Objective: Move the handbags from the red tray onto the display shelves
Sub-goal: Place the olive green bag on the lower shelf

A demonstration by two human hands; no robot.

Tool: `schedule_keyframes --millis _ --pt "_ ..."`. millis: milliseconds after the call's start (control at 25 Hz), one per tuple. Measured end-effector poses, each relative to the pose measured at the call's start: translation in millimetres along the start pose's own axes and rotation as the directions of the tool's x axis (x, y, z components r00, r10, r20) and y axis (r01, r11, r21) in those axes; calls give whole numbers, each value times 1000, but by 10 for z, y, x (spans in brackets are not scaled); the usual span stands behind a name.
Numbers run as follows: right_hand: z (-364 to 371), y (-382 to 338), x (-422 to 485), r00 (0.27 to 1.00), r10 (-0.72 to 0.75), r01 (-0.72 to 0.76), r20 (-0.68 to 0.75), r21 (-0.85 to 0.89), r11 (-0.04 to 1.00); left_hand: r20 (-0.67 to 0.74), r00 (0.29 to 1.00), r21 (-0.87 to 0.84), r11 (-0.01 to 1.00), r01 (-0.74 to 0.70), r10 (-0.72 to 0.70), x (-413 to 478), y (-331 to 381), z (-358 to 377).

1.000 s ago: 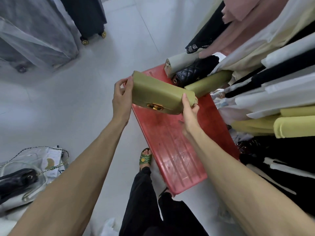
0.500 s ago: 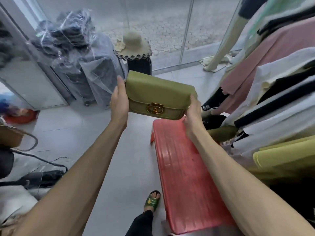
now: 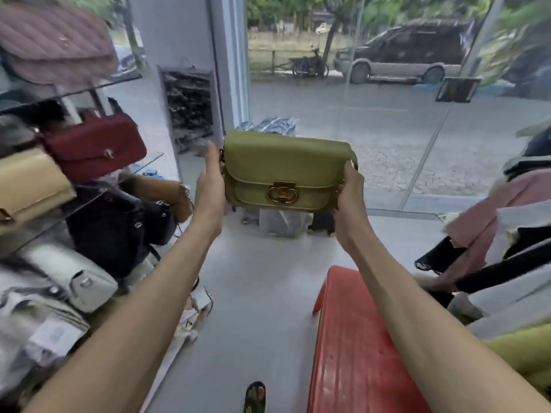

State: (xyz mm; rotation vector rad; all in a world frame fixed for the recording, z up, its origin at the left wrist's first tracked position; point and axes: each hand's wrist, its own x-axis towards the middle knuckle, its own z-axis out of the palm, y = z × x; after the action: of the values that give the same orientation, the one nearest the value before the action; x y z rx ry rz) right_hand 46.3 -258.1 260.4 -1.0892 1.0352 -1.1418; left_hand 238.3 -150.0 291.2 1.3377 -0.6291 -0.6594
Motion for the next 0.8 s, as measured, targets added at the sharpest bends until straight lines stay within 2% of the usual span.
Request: schedule_keyframes --millis 200,400,640,800 --pt "746 -228 -617 970 -59 55 237 24 998 -185 980 -20 996 -82 77 -486 429 -832" --pt "1470 -260 -1077 913 -68 58 402 39 998 -385 912 0 988 -157 145 -857 668 -1659" --pt "2377 -87 -1877 779 10 0 627 -16 1000 -601 780 99 985 -143 173 -1404 834 -2827" --pt "2986 95 -2525 665 49 -34 746 -36 999 -719 676 112 987 -115 161 -1895 896 -3585"
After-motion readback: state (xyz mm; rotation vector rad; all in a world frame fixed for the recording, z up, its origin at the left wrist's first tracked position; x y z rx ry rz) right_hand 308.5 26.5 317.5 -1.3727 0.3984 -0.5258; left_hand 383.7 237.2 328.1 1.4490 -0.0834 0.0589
